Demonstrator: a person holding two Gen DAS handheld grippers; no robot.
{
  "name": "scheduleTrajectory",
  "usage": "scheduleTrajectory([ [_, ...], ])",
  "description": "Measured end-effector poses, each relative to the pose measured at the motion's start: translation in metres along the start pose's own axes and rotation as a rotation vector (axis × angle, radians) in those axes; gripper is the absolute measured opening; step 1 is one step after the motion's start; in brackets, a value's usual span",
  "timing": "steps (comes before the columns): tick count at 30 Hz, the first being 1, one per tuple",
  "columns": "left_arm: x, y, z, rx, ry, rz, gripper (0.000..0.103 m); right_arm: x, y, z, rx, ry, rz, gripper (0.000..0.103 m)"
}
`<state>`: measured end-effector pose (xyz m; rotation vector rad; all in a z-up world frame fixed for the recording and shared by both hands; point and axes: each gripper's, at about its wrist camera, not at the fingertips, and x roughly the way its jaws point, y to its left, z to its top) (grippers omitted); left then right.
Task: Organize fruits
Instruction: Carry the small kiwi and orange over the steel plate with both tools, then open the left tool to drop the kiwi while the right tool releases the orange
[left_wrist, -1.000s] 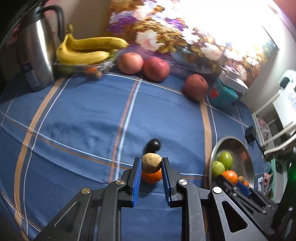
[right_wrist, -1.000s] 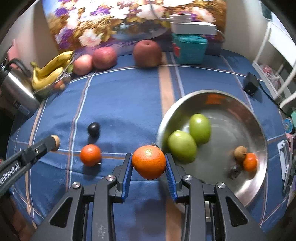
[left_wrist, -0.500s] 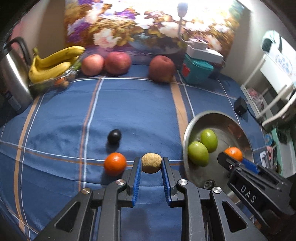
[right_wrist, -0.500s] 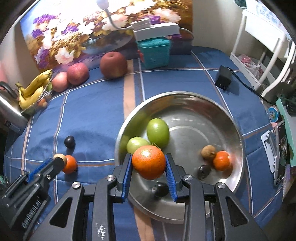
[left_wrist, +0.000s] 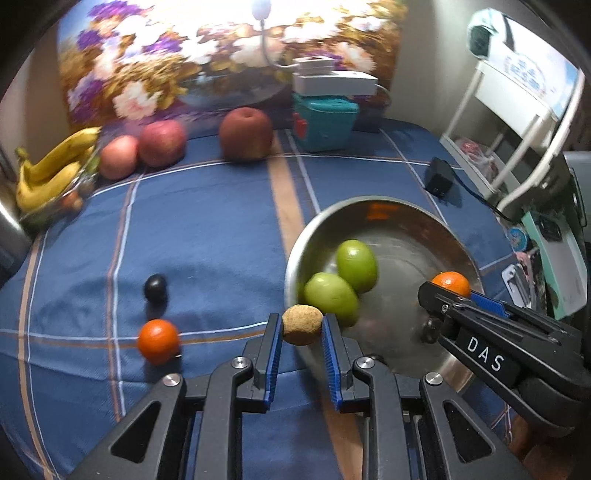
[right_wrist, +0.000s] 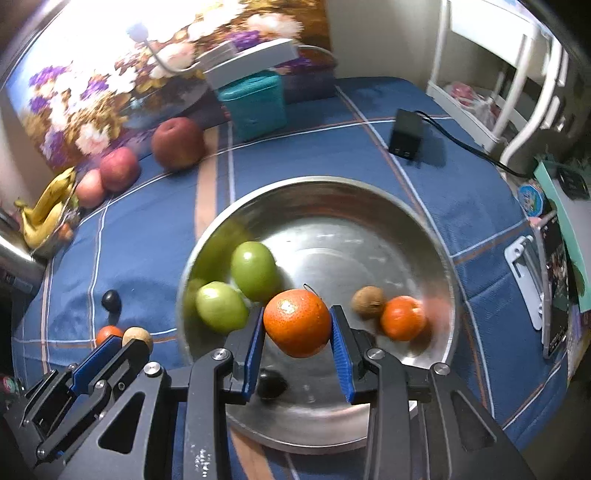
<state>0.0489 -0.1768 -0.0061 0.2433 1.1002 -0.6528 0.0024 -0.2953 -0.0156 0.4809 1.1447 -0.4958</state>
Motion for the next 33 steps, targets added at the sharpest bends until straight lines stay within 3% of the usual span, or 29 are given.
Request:
scheduleTrajectory([
  [10,0.021,-0.022,-0.003,0.064,0.019,-0.021,0.024,0.010,-0.030,-0.002,0.055,0.028,0.008,0.036],
  [33,0.042,-0.029,-0.009,0.089,0.068,-0.014,0.025,0.040,-0.019,-0.009,0.035,0.112,0.042,0.037],
])
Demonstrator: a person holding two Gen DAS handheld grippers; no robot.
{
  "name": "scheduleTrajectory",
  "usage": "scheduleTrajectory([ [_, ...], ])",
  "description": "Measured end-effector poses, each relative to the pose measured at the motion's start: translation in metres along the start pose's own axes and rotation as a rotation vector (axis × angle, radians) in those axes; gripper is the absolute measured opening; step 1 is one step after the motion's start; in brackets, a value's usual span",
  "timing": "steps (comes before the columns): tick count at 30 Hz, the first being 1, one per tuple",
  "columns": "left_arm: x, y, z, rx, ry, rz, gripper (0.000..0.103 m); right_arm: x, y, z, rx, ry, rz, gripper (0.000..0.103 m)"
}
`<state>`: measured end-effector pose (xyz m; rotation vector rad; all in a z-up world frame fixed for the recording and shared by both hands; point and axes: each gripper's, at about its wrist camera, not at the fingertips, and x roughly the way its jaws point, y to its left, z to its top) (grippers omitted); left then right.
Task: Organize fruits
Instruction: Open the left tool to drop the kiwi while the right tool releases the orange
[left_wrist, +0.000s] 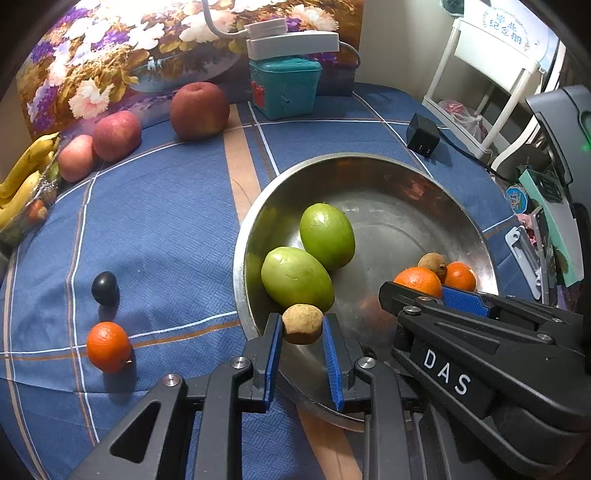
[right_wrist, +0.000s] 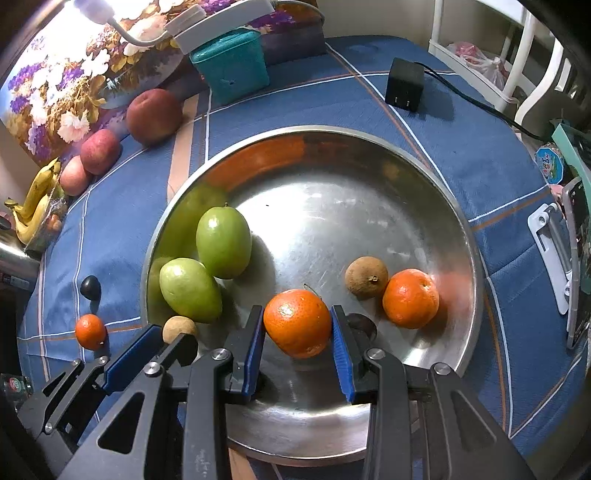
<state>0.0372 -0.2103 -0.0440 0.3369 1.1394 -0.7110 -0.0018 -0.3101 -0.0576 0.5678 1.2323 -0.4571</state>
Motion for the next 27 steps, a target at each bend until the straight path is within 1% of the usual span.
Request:
scheduleTrajectory([
  [10,0.001,0.001,0.000,-0.010,0.016,-0.009,0.027,-0.003,0.000,0.002,-0.005,-0.011,0.002,0.038],
  [14,0.000,0.001,0.000,-0.014,0.014,-0.013,0.035,-0.007,-0.001,0.002,-0.001,-0.019,0.002,0.038],
  [19,-0.004,0.003,0.002,-0.021,0.008,-0.012,0.037,-0.012,-0.002,0.003,0.000,-0.032,0.002,0.038],
  [21,-0.006,0.006,0.003,-0.034,0.002,-0.010,0.042,-0.013,-0.001,0.004,0.000,-0.034,0.001,0.038],
  [25,-0.010,0.014,0.003,-0.057,-0.005,-0.006,0.049,-0.016,-0.002,0.003,0.003,-0.039,-0.001,0.038],
  [27,-0.011,0.018,0.004,-0.072,-0.006,0.002,0.056,-0.016,-0.003,0.003,0.004,-0.041,-0.002,0.038],
])
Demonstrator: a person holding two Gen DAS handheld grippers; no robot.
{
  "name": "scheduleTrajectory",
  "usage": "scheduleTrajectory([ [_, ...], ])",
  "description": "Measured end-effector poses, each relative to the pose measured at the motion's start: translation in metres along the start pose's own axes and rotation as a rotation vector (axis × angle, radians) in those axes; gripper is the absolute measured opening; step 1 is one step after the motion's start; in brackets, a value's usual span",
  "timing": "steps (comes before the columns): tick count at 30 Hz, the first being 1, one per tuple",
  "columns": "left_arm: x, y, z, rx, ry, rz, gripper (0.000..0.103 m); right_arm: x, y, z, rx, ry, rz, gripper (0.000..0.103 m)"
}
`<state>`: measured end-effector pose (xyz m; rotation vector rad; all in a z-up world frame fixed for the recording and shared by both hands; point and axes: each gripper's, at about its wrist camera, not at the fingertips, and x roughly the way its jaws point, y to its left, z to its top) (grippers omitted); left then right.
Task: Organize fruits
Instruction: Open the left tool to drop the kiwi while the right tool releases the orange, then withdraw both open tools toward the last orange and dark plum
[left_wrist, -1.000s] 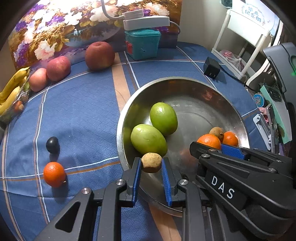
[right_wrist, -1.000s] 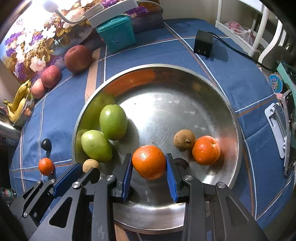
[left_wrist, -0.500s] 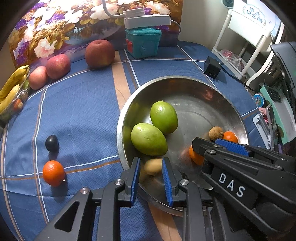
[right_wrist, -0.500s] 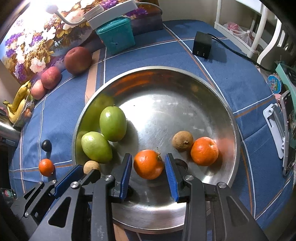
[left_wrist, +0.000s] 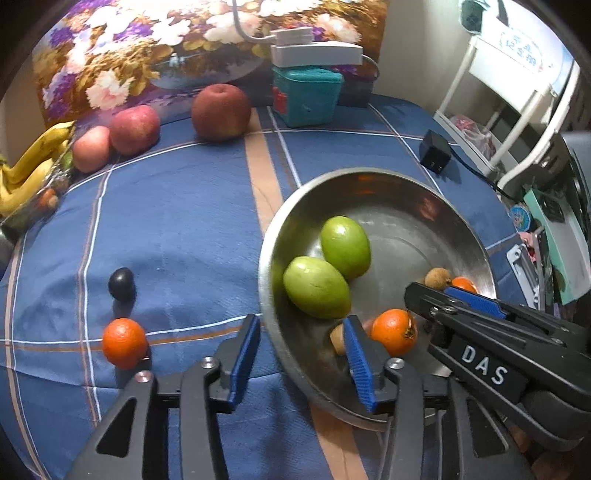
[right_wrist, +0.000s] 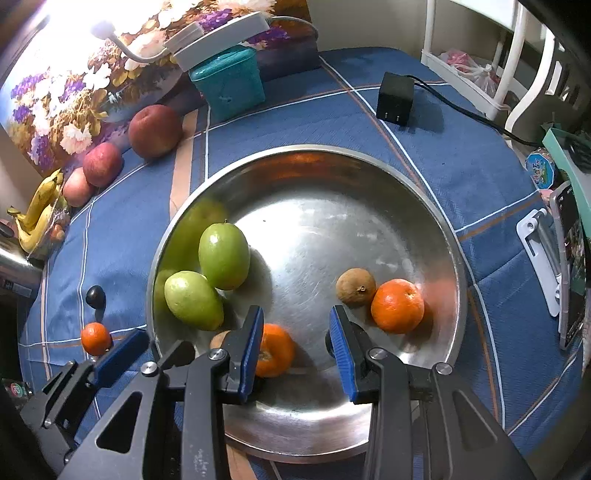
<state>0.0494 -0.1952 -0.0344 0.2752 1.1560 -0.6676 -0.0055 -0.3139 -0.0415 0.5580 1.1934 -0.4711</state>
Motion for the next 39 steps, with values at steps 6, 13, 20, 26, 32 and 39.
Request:
scheduleTrajectory([
  [6,0.001,0.017,-0.001,-0.056,0.009,0.032,0.066,-0.001,0.000,0.000,0.000,-0.001,0.002,0.038],
  [13,0.000,0.044,-0.002,-0.142,0.014,0.106,0.075,-0.002,0.001,0.000,-0.008,-0.002,-0.003,0.038],
  [20,-0.008,0.070,-0.004,-0.244,0.000,0.166,0.081,-0.005,0.012,-0.001,-0.039,-0.006,-0.004,0.038],
  [26,-0.014,0.087,-0.006,-0.305,-0.011,0.185,0.082,-0.008,0.019,-0.002,-0.068,-0.014,-0.008,0.038],
  [32,-0.011,0.092,-0.007,-0.335,0.002,0.230,0.100,-0.009,0.022,-0.002,-0.081,-0.019,-0.016,0.038],
  [39,-0.007,0.095,-0.008,-0.332,0.011,0.266,0.103,-0.006,0.016,-0.002,-0.064,-0.021,-0.038,0.066],
])
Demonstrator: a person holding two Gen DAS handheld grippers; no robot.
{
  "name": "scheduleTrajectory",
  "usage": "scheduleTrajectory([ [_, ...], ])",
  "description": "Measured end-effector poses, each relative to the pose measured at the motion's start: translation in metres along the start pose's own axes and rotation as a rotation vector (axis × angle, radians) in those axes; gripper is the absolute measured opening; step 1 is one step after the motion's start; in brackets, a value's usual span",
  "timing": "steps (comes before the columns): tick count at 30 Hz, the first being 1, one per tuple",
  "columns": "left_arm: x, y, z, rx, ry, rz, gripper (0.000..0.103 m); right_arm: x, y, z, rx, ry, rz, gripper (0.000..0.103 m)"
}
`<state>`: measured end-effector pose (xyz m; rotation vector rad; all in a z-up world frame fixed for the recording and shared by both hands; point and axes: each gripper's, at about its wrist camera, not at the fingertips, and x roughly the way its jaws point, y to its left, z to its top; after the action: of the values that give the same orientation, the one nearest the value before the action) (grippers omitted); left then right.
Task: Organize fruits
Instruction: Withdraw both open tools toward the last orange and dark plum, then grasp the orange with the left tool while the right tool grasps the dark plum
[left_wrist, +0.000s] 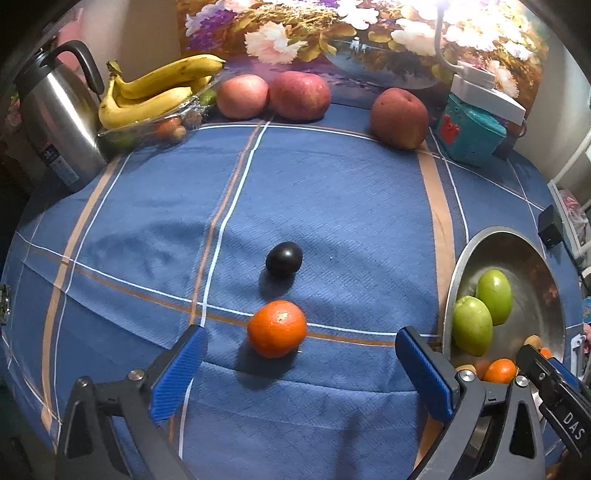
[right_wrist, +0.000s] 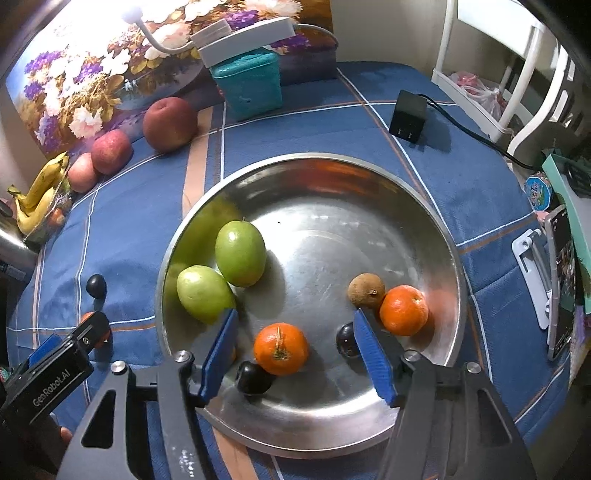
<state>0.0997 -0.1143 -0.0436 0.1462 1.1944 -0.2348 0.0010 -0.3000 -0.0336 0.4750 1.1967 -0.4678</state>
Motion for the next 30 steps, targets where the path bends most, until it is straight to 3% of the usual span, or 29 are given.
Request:
scheduleTrajectory([
  [7,-0.001,0.001,0.000,-0.004,-0.005,0.010,0.103,0.003,-0.003,0.000,-0.001,0.002,-0.007,0.078],
  [12,-0.002,0.000,0.000,-0.003,-0.015,-0.003,0.103,0.002,-0.005,-0.001,0.002,-0.010,-0.008,0.079],
  [14,-0.002,0.001,0.000,-0.005,-0.022,-0.006,0.103,0.002,-0.005,-0.001,0.001,-0.018,-0.013,0.091],
  [23,0.006,0.017,0.005,-0.023,-0.036,-0.011,0.103,0.001,0.000,-0.001,-0.008,-0.058,0.014,0.092],
  [27,0.016,0.029,0.005,-0.070,0.006,-0.080,0.102,0.003,0.007,-0.001,-0.020,-0.045,0.038,0.092],
  [29,0.018,0.030,0.006,-0.072,0.013,-0.080,0.100,0.004,0.012,-0.002,-0.033,-0.039,0.034,0.092],
  [30,0.019,0.032,0.007,-0.074,0.014,-0.076,0.093,0.005,0.013,-0.002,-0.040,-0.038,0.032,0.092],
])
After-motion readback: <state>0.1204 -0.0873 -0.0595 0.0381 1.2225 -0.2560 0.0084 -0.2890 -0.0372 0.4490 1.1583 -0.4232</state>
